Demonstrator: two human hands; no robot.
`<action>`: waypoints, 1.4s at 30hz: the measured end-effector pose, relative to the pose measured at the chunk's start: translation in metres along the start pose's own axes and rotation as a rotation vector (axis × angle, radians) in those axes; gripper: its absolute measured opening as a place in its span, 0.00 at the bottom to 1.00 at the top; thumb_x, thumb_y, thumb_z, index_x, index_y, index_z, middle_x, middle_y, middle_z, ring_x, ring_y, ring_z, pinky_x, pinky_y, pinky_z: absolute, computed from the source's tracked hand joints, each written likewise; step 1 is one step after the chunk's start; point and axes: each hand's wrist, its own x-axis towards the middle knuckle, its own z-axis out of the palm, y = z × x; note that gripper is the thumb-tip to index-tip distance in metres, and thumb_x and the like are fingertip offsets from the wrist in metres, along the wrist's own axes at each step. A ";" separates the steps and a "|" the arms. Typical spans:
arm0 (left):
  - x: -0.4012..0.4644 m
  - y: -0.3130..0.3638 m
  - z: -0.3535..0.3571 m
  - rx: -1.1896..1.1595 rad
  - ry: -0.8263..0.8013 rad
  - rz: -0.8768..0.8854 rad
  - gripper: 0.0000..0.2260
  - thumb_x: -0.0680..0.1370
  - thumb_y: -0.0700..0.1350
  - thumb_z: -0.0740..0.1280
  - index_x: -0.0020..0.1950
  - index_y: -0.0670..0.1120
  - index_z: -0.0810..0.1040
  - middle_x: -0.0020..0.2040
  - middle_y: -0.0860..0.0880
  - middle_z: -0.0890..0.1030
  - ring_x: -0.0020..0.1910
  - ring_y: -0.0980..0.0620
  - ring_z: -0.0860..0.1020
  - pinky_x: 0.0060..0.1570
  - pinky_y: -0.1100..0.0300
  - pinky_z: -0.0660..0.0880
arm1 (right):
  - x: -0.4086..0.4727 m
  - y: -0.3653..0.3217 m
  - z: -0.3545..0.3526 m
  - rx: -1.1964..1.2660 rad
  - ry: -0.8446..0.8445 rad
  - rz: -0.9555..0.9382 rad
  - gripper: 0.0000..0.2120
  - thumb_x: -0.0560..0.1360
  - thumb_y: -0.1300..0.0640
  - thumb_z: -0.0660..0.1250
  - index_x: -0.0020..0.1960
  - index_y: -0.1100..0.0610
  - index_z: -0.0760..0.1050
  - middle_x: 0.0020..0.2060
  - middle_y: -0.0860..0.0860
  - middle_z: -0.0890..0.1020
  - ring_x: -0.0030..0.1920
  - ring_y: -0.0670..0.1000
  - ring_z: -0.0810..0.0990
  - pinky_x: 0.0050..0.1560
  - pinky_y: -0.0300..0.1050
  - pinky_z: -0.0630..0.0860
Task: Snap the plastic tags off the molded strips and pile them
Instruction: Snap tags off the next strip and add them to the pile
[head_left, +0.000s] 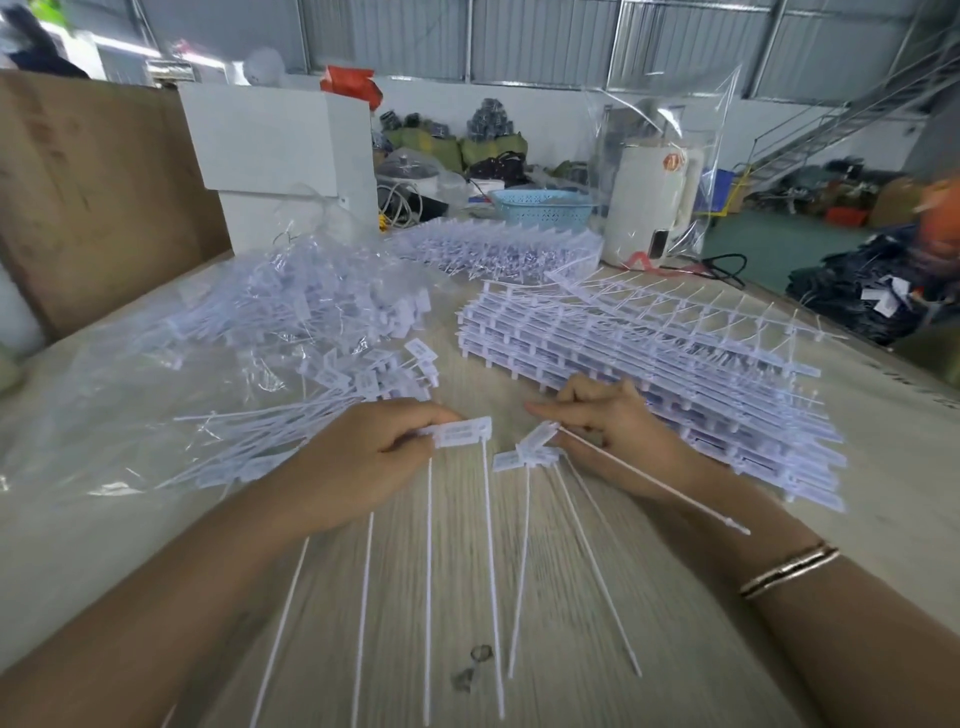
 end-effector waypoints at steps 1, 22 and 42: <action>0.000 0.001 0.000 0.007 -0.016 -0.013 0.24 0.80 0.43 0.60 0.48 0.77 0.71 0.52 0.53 0.81 0.47 0.49 0.79 0.49 0.51 0.75 | -0.001 0.000 0.000 -0.014 -0.013 0.001 0.17 0.72 0.63 0.69 0.61 0.57 0.78 0.39 0.38 0.67 0.40 0.37 0.67 0.46 0.53 0.64; 0.001 0.009 0.023 0.194 0.117 0.102 0.06 0.78 0.48 0.63 0.54 0.51 0.75 0.46 0.58 0.77 0.41 0.60 0.75 0.43 0.59 0.72 | 0.005 -0.030 0.004 -0.025 -0.009 -0.072 0.20 0.73 0.49 0.67 0.64 0.46 0.73 0.50 0.40 0.76 0.51 0.38 0.70 0.50 0.47 0.58; 0.007 0.011 0.018 0.011 0.166 0.106 0.08 0.75 0.42 0.70 0.53 0.48 0.81 0.45 0.56 0.81 0.45 0.61 0.77 0.43 0.71 0.69 | 0.014 -0.044 0.004 0.115 -0.009 -0.011 0.08 0.76 0.56 0.67 0.48 0.57 0.83 0.38 0.49 0.84 0.37 0.45 0.77 0.48 0.46 0.63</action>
